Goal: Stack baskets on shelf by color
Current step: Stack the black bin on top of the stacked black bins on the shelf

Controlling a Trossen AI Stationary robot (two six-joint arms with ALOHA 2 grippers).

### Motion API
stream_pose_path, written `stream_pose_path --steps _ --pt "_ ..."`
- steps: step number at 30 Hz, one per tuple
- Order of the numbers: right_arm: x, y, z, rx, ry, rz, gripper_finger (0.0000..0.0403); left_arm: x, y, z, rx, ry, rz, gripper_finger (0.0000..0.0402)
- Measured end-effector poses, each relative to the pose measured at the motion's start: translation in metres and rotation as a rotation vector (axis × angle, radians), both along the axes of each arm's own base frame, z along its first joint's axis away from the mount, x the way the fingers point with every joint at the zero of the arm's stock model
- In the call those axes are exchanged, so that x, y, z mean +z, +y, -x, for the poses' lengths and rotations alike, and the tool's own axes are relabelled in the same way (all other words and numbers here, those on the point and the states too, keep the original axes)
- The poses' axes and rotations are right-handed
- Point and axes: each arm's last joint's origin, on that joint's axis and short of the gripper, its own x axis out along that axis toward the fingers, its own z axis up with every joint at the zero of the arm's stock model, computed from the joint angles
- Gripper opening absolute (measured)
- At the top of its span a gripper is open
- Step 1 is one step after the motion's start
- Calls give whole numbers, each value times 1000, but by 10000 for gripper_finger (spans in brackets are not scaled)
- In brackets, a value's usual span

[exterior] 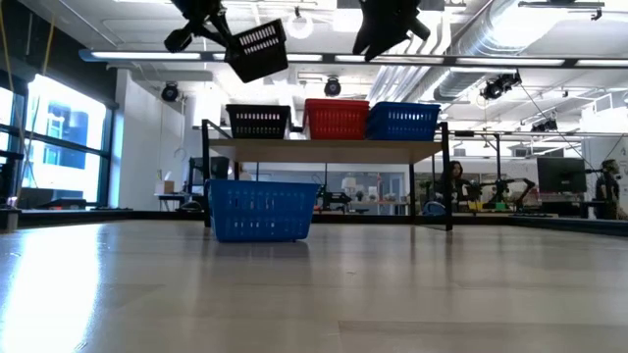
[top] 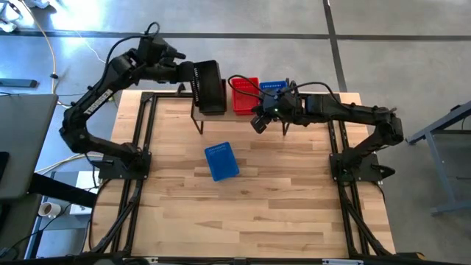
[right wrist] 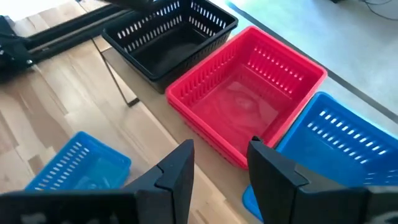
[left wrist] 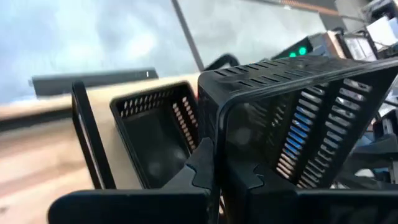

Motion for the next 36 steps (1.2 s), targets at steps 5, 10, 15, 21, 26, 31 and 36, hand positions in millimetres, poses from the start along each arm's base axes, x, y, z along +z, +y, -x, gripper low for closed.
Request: stream_pose_path --steps 5,10,15,21,26,31,36 --pt "-1 -4 2 8 27 12 133 -2 15 -3 -8 -18 118 0" --pt "-1 -6 2 35 52 38 133 -4 28 -8 -9 -21 202 0" --pt "-1 -6 2 55 60 41 133 -17 39 -14 1 36 289 0" --pt "-2 -5 2 70 67 26 133 -30 55 -15 -2 28 352 0" --pt "-3 -5 3 72 81 22 133 -36 63 -7 23 39 394 0" --pt "-4 -5 3 77 93 25 133 -41 68 0 36 70 429 0" --pt "-4 -5 3 76 95 29 133 -47 72 -2 23 88 436 1"
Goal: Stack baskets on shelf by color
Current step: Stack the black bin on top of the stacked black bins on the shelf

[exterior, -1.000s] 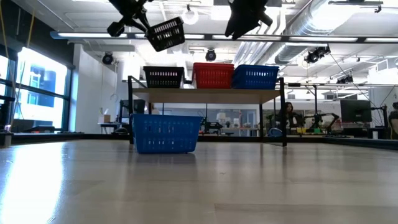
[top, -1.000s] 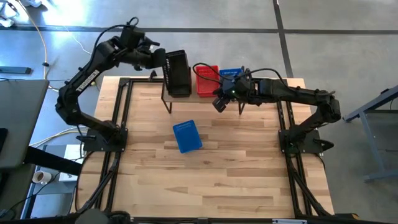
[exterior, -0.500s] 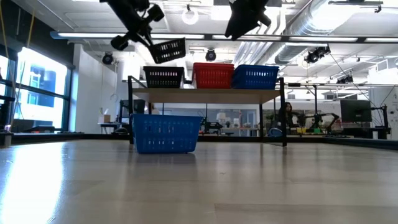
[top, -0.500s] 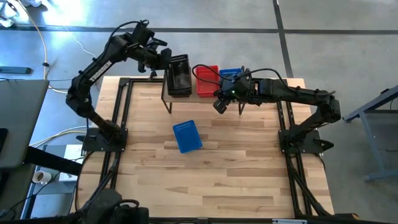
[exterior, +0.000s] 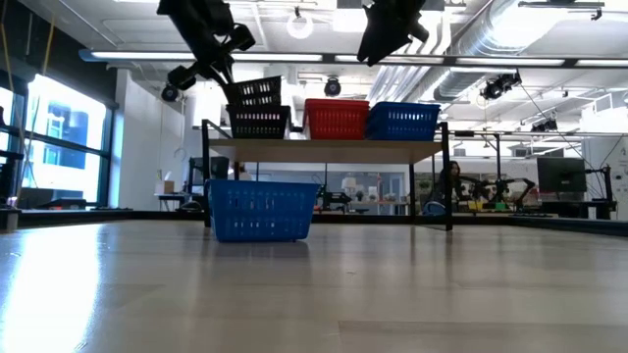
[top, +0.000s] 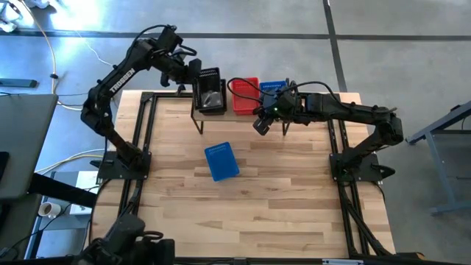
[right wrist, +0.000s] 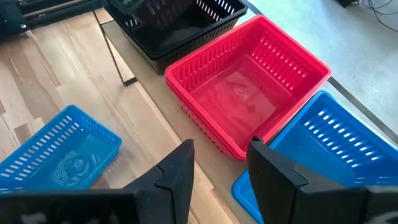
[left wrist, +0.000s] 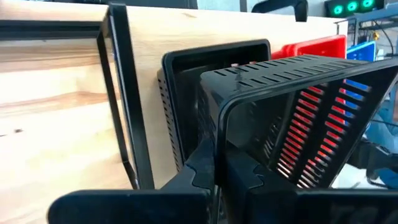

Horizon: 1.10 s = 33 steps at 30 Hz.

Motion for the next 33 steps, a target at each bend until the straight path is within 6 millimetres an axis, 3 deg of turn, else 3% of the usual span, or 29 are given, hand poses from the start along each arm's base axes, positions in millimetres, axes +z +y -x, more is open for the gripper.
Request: stream_pose_path --steps 11,33 --pt "0 0 0 -3 4 12 133 -12 8 -8 -46 31 6 1" --pt "0 -5 1 -46 2 24 133 -11 10 -8 -76 34 -42 30"
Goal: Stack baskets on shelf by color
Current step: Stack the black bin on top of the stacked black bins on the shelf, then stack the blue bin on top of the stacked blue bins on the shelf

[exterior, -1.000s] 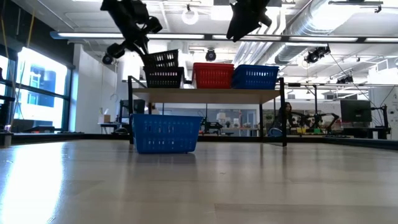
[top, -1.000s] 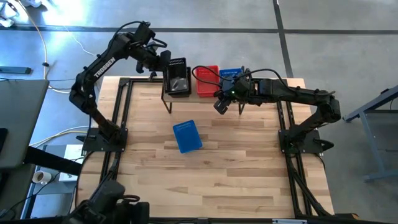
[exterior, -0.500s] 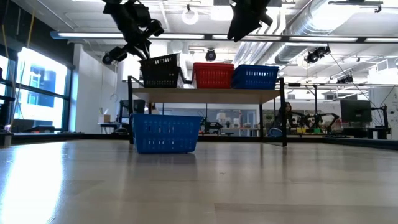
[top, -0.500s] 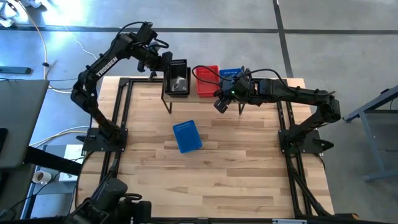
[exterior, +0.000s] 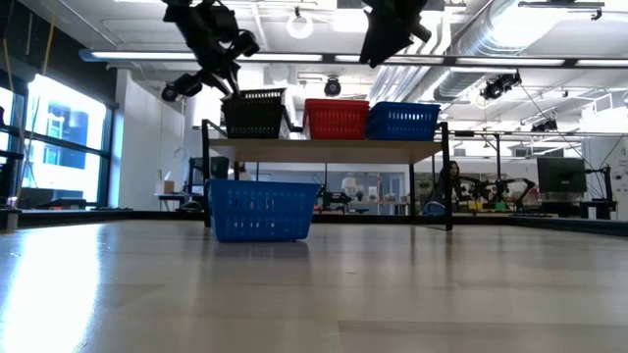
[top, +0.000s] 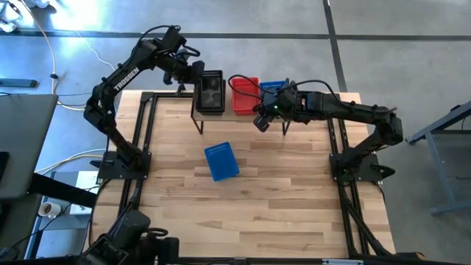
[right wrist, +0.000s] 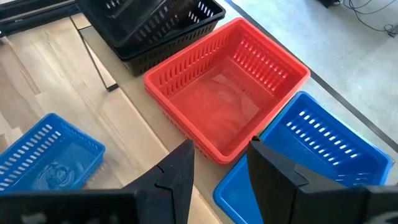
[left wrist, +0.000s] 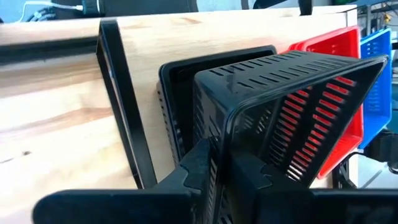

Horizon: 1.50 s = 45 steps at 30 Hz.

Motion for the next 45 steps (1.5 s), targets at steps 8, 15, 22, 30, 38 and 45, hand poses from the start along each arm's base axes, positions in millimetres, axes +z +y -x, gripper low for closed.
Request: stream_pose_path --steps 8,15,22,30,38,45 --pt "0 0 0 0 2 -1 133 1 1 -1 -5 -9 -20 38" --pt "-1 0 1 -2 9 1 133 1 1 -1 7 -14 -9 84" --pt "0 -2 1 -9 9 2 133 1 2 1 21 -17 -4 123" --pt "-1 -3 1 -7 2 -18 133 6 3 3 -49 -17 -93 120" --pt "-4 0 2 9 -34 -179 133 27 -15 -7 -202 -53 -283 120" --pt "-8 3 6 -78 -56 -335 133 45 -48 -20 -394 -60 -413 120"
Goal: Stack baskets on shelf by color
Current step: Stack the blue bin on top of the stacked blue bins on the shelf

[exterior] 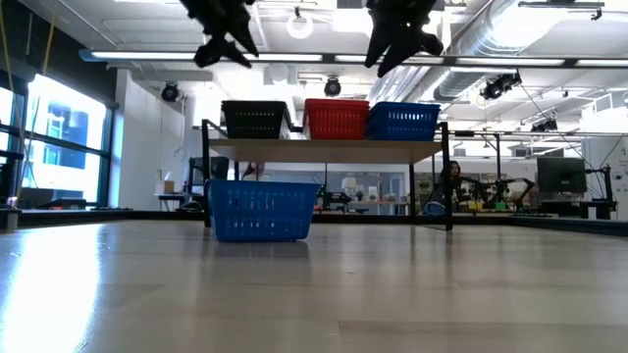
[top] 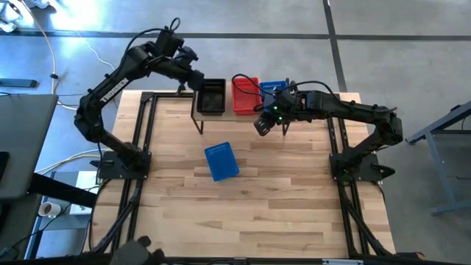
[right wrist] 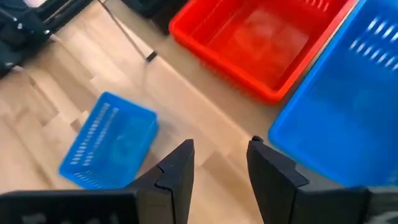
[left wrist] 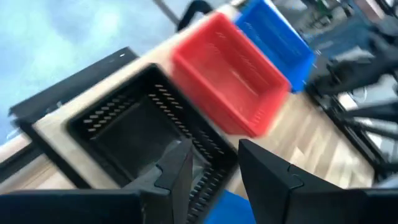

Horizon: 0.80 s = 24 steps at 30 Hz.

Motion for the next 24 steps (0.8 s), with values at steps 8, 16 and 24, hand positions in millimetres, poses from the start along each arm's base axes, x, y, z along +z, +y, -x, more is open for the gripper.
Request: stream_pose_path --steps 8,16,24 --pt "-6 16 -5 -27 -11 -162 133 -1 -43 -14 -139 25 -45 120" --pt "-18 40 -17 -14 10 -210 133 -17 -83 -21 -171 77 -97 119" --pt "-35 59 -35 11 34 -213 133 -36 -119 -27 -227 1 -87 119"
